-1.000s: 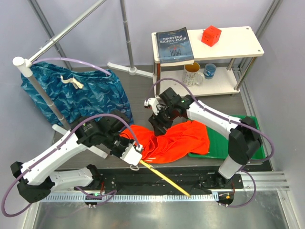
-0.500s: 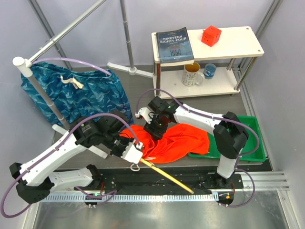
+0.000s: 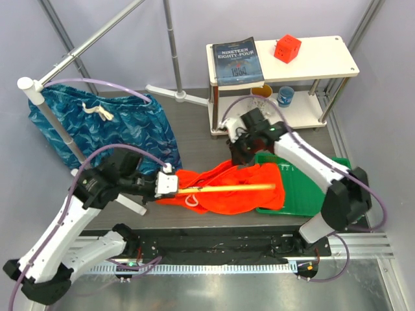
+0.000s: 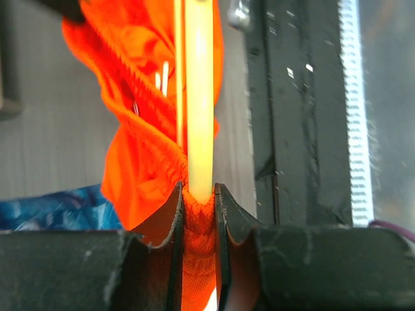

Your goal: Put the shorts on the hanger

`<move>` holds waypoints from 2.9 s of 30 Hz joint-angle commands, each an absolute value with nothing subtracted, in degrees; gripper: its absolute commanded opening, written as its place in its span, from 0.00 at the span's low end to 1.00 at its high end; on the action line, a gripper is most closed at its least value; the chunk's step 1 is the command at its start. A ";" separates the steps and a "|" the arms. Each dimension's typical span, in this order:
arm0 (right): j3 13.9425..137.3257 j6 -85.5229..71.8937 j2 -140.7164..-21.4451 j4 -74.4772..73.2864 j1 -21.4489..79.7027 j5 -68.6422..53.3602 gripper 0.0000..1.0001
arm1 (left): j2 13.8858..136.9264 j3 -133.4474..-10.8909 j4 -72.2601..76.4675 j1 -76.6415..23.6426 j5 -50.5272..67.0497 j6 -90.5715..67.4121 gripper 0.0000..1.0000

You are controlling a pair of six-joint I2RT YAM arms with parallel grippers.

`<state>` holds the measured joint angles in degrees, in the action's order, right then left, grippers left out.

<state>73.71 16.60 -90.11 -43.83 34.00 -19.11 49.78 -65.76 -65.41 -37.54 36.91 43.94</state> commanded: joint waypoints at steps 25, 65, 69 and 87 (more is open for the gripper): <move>74.97 11.60 -70.40 -53.52 2.73 -33.22 0.01 | 33.83 -61.52 -68.62 -17.23 34.36 39.98 0.00; 87.71 18.81 -73.92 -57.48 14.73 -30.68 0.01 | 61.60 -74.87 -81.91 -18.98 24.07 44.40 0.00; 88.42 16.70 -74.79 -56.95 20.82 -29.18 0.01 | 65.91 -80.67 -79.64 -23.27 24.09 40.87 0.00; 99.84 26.79 -77.78 -61.52 26.45 -39.01 0.81 | 59.33 -83.49 -73.83 -25.31 30.40 38.14 0.00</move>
<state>96.38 21.52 -78.04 -61.71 24.51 -32.58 60.66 -81.06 -75.59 -25.17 27.38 39.09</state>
